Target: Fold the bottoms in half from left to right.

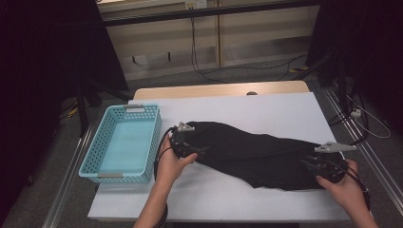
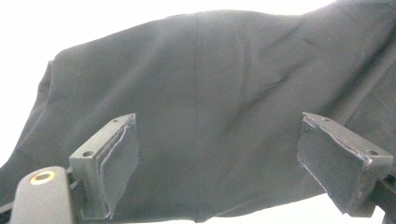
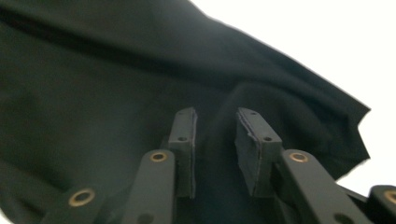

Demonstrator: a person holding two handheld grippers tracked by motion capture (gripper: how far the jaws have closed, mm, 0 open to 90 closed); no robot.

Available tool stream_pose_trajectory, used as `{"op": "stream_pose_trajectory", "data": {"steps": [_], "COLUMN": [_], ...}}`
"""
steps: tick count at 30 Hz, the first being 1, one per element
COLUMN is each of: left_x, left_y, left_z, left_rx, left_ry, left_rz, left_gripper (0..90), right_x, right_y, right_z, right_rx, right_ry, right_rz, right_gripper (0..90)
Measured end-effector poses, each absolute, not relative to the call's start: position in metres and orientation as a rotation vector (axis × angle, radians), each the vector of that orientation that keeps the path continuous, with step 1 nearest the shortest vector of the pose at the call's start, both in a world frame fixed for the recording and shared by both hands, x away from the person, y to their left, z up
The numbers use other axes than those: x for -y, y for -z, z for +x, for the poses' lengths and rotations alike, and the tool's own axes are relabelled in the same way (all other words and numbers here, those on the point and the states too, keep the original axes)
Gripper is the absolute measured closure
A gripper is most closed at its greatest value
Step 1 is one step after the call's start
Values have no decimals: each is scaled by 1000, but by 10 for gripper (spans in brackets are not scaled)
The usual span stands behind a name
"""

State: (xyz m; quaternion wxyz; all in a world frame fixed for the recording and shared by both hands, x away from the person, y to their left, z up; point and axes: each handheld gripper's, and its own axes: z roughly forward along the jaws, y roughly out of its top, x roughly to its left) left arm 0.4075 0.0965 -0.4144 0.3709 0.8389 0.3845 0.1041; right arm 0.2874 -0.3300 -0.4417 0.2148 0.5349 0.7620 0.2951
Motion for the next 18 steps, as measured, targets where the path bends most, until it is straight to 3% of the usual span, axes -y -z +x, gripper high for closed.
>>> {"op": "stream_pose_trajectory", "data": {"steps": [2,8,10,12,15,18], "left_x": [-96,-95,-95,-95,-96,-97], "left_y": [416,417,417,417,417,417], "left_z": [408,409,409,408,409,409], "left_rx": [-991,-994,-989,-990,-994,-995], "left_ry": [-267,-272,-267,-268,-265,-273], "left_rz": [2151,2155,2162,2163,2154,2157], "left_gripper": [143,143,143,143,143,143], "right_x": [332,340,342,342,340,340], "right_y": [447,443,443,446,444,440], "right_z": [289,300,305,308,303,295], "right_rx": [-2149,-2079,-2056,-2045,-2035,-2016], "right_ry": [-809,-838,-866,-820,-776,-755], "right_rz": [1474,1463,1488,1505,1479,1459], "right_gripper": [874,881,838,716,701,607]}}
